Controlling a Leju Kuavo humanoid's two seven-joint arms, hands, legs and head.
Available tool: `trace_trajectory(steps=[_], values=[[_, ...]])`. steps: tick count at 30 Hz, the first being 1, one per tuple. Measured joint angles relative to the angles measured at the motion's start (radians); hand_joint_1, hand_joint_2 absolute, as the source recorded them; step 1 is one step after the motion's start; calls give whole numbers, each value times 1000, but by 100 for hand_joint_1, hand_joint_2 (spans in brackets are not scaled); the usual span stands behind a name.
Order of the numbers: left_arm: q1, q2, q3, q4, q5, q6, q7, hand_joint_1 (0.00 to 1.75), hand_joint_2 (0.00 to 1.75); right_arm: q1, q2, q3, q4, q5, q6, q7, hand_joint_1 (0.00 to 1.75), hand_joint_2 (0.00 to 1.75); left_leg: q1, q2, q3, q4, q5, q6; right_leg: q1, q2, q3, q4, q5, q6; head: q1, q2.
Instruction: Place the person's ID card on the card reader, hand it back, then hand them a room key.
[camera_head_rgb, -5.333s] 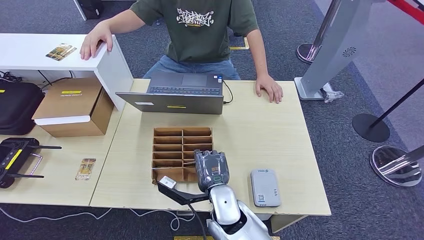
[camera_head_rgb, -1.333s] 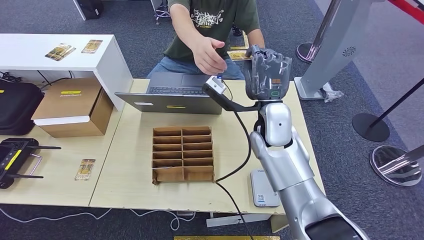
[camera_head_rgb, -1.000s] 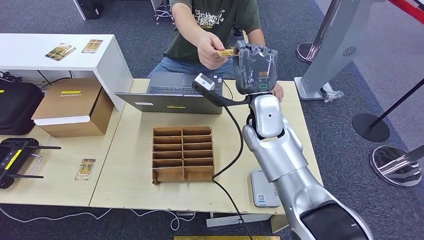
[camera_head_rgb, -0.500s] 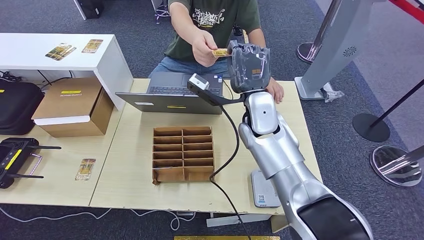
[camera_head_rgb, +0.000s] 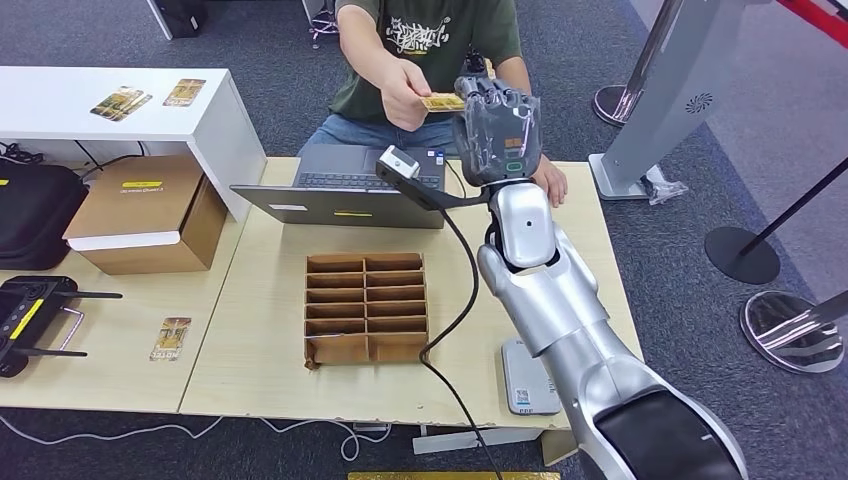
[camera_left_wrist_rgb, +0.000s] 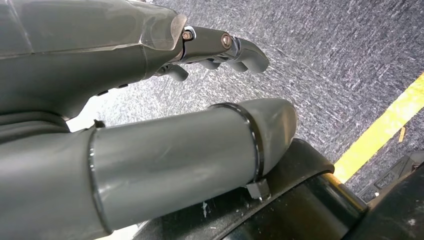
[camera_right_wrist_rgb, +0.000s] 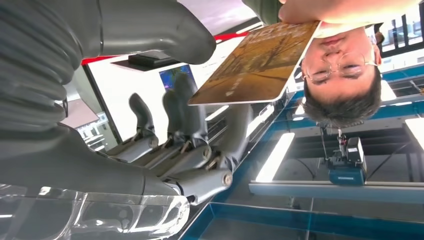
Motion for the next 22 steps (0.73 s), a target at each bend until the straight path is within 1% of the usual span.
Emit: trace_trajectory(steps=[22], values=[[0, 0, 0, 0, 3, -2, 0, 0, 0, -14, 0, 0, 18, -3, -5, 14, 0, 175, 0, 0, 0, 0, 0, 0, 0, 0, 0, 0, 0, 0, 0, 0]])
